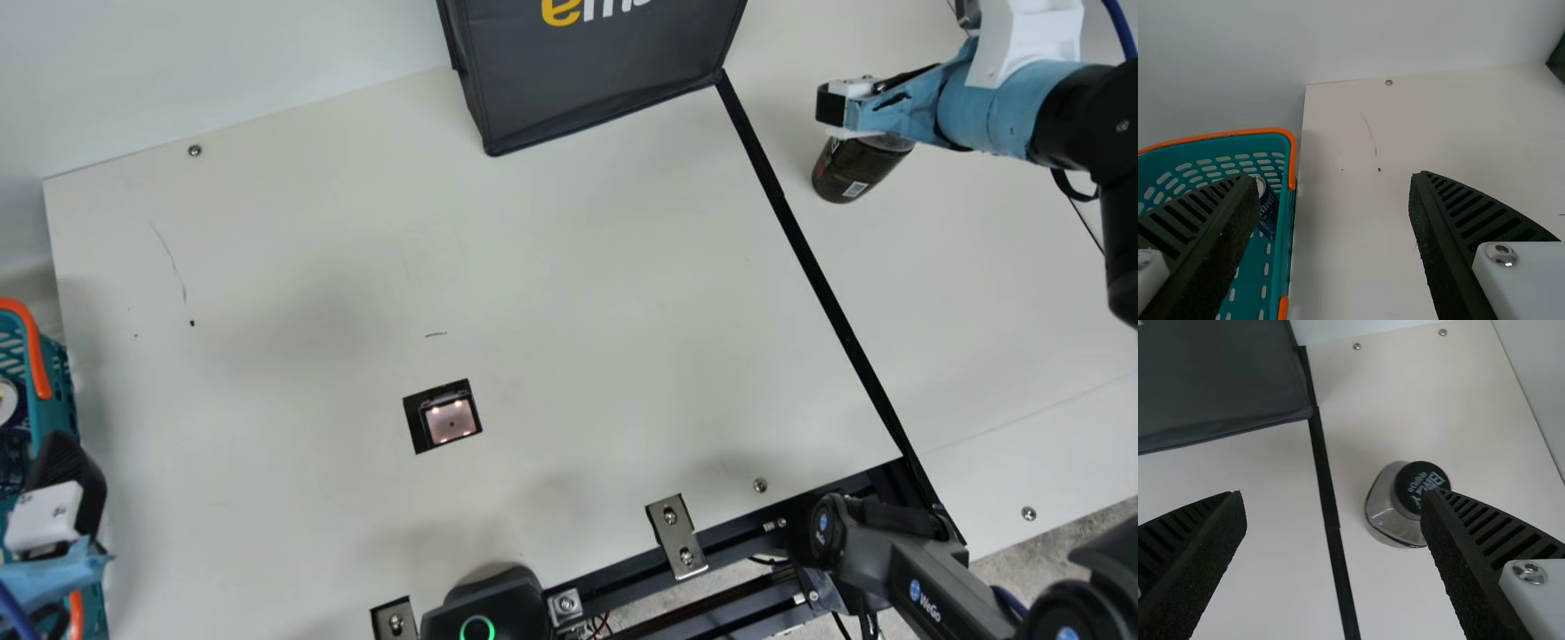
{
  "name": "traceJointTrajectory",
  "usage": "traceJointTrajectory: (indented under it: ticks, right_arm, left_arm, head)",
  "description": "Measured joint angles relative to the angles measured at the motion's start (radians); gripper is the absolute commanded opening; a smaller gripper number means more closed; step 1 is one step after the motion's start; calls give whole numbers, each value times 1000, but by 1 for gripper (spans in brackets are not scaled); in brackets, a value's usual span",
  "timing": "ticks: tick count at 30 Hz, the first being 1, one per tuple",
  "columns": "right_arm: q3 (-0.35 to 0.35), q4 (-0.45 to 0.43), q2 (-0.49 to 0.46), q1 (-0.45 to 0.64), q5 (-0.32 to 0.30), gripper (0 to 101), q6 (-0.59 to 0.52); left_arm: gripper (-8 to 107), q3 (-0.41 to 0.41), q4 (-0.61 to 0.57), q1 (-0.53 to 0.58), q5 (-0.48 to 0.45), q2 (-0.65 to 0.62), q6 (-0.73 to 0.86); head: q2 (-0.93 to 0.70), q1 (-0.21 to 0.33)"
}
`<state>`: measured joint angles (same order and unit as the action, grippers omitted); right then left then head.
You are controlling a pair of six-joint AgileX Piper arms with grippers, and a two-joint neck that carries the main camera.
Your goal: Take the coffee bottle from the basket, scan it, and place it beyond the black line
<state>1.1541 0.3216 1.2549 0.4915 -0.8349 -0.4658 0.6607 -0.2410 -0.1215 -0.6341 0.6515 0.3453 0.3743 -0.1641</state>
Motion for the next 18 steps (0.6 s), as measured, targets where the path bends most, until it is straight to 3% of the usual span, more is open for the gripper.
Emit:
traceJointTrajectory:
  ticks: [18]
  right_arm:
    - [47,-97,-57,-231,-22,91,184]
  left_arm:
    - [90,0,0,0,0,0,0]
  head:
    - [0,-2]
